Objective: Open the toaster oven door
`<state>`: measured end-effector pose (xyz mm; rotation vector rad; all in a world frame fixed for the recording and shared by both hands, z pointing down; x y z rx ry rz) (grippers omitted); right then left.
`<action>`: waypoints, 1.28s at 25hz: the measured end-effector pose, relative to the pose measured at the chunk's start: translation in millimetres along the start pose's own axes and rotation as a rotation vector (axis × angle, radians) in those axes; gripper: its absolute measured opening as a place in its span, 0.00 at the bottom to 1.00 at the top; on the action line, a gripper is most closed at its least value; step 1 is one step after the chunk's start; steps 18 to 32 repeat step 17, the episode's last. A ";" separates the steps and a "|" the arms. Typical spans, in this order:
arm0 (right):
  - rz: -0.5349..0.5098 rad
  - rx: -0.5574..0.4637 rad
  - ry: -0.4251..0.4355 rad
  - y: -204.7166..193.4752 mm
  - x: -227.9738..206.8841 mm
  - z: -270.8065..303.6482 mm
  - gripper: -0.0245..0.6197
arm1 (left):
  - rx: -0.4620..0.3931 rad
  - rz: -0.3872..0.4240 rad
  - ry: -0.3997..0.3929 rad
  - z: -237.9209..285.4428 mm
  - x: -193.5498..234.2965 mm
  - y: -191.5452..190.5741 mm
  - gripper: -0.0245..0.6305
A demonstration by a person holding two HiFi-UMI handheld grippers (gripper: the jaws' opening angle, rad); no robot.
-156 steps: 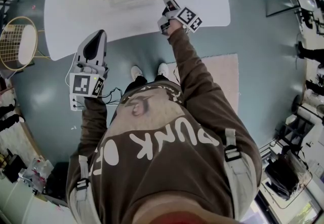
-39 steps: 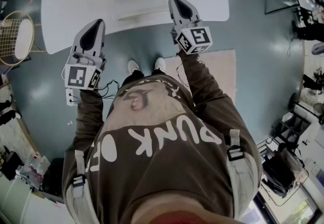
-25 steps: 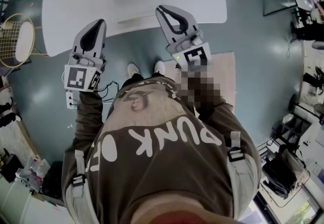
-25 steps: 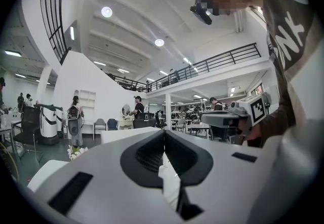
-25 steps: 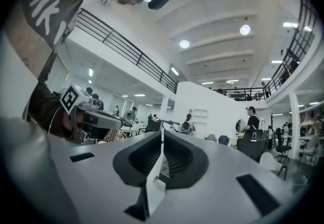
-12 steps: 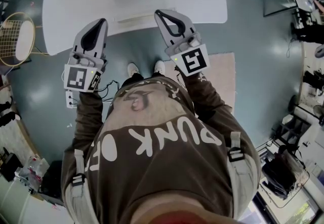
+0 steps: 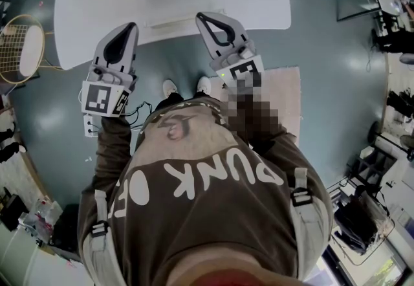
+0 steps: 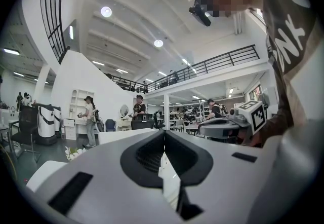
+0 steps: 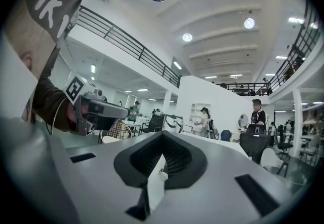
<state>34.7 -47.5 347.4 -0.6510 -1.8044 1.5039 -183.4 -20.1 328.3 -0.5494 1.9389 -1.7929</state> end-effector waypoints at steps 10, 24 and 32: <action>-0.007 -0.003 0.004 0.9 -2.4 2.0 0.05 | -0.003 0.001 0.000 2.2 0.2 0.2 0.04; 0.001 -0.005 0.002 2.1 -2.4 5.7 0.05 | -0.003 0.001 0.003 1.9 2.7 1.0 0.04; 0.001 -0.005 0.002 2.1 -2.4 5.7 0.05 | -0.003 0.001 0.003 1.9 2.7 1.0 0.04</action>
Point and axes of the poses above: the fingertips, and each gripper's own axes: z forward along the fingers, x to its left, y out of its top, the point moved 7 cm from there along -z, backward along the fingers, and after that the axes turned 3 degrees about -x, right-handed, at the moved point
